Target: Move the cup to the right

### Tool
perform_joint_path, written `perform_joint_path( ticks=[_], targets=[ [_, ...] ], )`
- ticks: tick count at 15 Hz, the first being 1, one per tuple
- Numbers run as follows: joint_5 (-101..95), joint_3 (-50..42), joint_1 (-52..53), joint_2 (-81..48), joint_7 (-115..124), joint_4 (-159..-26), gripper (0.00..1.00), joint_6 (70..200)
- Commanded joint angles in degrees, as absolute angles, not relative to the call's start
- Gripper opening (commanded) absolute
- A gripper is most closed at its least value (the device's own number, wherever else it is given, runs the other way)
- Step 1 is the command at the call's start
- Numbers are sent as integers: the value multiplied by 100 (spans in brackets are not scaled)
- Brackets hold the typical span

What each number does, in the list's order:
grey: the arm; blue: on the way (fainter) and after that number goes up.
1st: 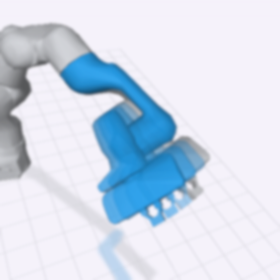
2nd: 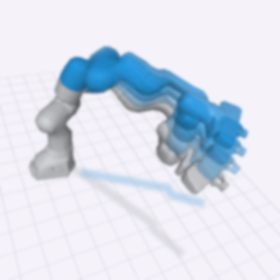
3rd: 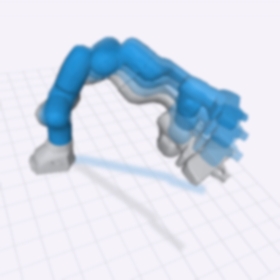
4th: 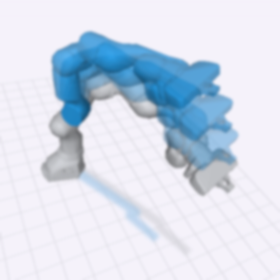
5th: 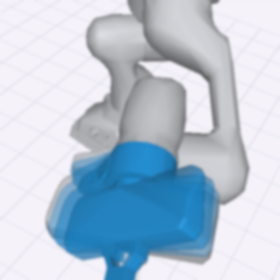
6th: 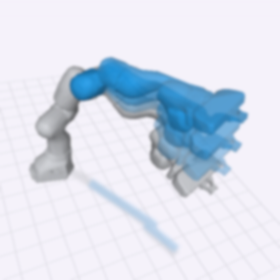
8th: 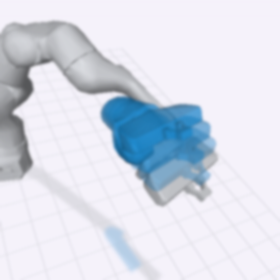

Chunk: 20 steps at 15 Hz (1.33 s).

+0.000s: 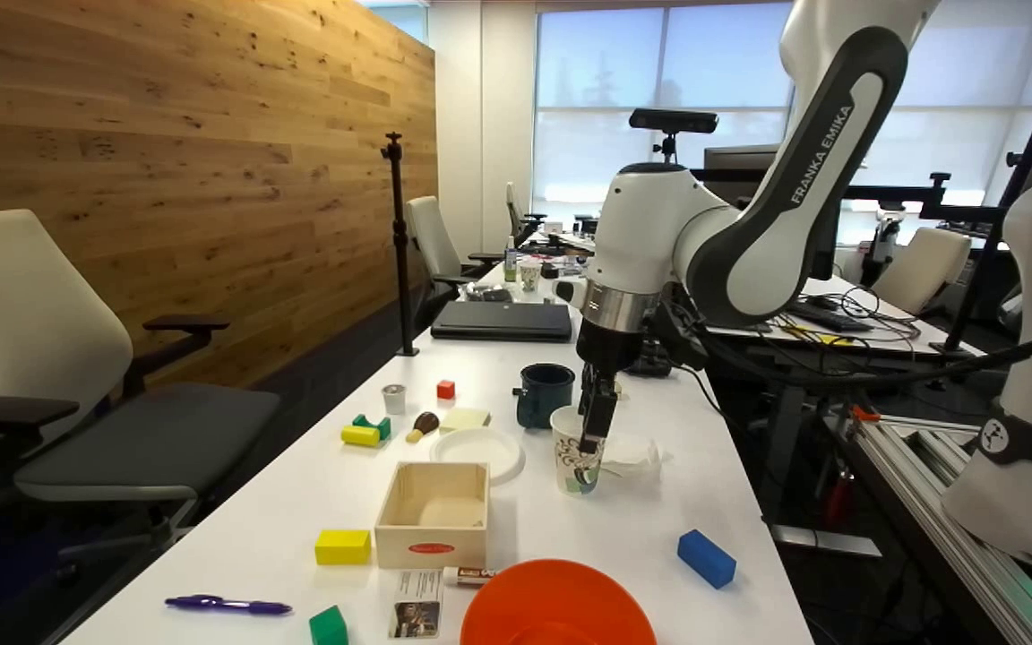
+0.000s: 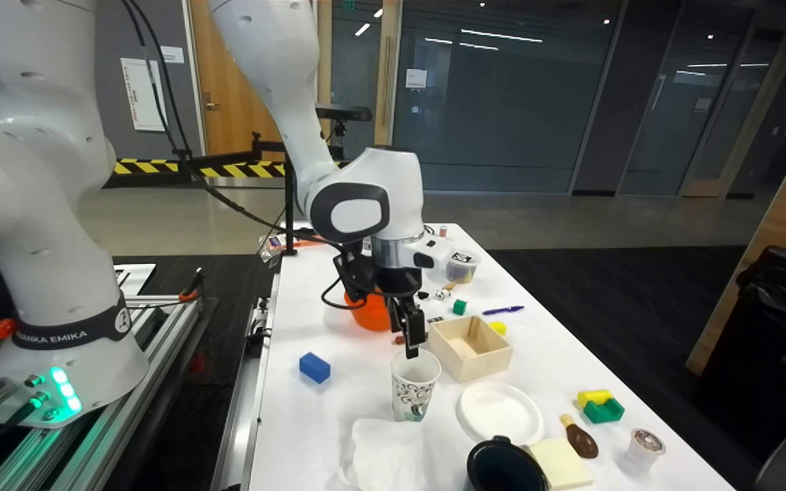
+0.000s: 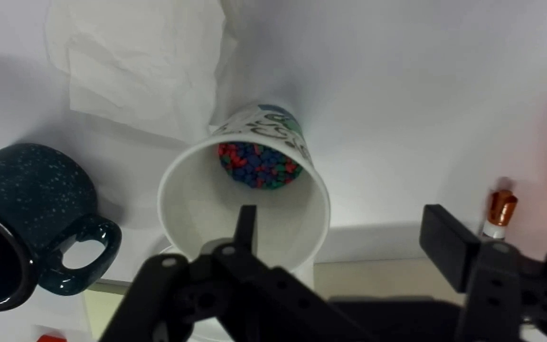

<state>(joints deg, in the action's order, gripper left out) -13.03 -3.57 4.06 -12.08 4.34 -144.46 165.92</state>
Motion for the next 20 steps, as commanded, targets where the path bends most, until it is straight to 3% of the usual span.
perform_joint_path(
  ticks=[1, 9, 20],
  targets=[
    [-1127, -345, 619, -429, 1159, -14392, 100, 15574],
    [-873, 255, 502, 566, 2427, -13614, 100, 13863],
    [-953, 376, 291, 575, 3602, -13097, 100, 13360]
  ],
)
